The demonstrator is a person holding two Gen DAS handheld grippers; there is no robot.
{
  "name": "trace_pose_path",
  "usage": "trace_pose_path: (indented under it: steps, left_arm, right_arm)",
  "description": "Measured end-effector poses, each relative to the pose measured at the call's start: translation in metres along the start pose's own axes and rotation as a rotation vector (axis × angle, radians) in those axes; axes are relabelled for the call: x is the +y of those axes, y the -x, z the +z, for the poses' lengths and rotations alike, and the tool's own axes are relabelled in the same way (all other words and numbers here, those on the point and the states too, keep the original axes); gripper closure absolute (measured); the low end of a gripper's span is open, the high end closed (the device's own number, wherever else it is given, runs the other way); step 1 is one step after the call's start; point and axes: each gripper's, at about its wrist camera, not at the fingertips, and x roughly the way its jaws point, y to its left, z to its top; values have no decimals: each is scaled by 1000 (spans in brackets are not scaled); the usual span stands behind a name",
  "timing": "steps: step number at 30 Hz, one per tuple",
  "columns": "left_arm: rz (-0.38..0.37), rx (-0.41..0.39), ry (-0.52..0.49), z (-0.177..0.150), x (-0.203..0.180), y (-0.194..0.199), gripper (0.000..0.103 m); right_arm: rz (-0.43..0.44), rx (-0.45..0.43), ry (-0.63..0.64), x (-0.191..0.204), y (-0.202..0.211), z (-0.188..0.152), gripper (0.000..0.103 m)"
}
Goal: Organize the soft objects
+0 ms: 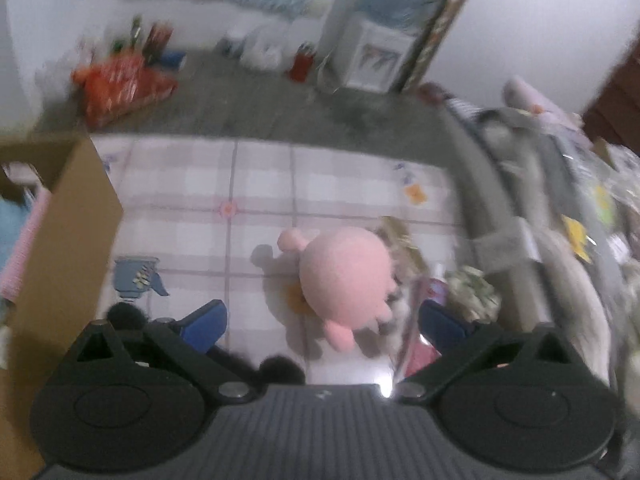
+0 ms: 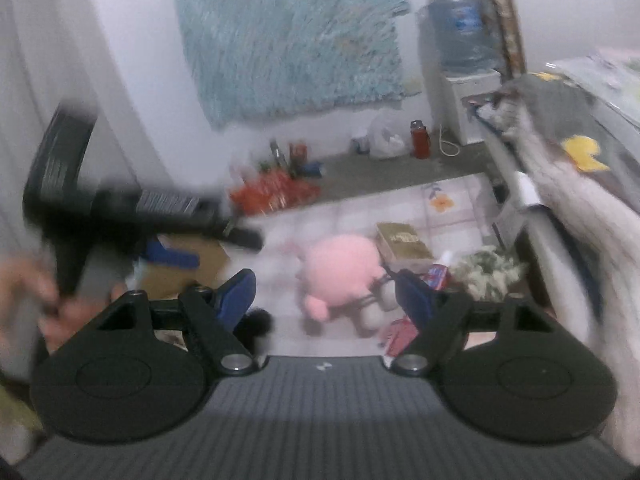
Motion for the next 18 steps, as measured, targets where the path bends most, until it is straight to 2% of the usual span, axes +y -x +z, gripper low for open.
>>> trace_pose_path:
  steps: [5, 7, 11, 13, 15, 18]
  left_arm:
    - [11, 65, 107, 18, 17, -56, 3]
    - [-4, 75, 139, 19, 24, -66, 3]
    - [-30, 89, 194, 19, 38, -82, 3]
    - [-54, 80, 235, 20, 44, -84, 3]
    - [-65, 76, 257, 22, 45, -85, 3]
    - [-77, 80, 241, 25, 43, -87, 3]
  right_arm:
    - [-36, 99, 178, 9, -81, 4, 23]
    - [-64, 109, 253, 17, -111, 6, 22]
    - [-56, 165, 397, 33, -163, 3, 22]
    - [-77, 181, 479, 43, -184, -2, 22]
    - [-114, 159, 544, 50, -197, -7, 21]
    - [-152, 146, 593, 56, -211, -11, 23]
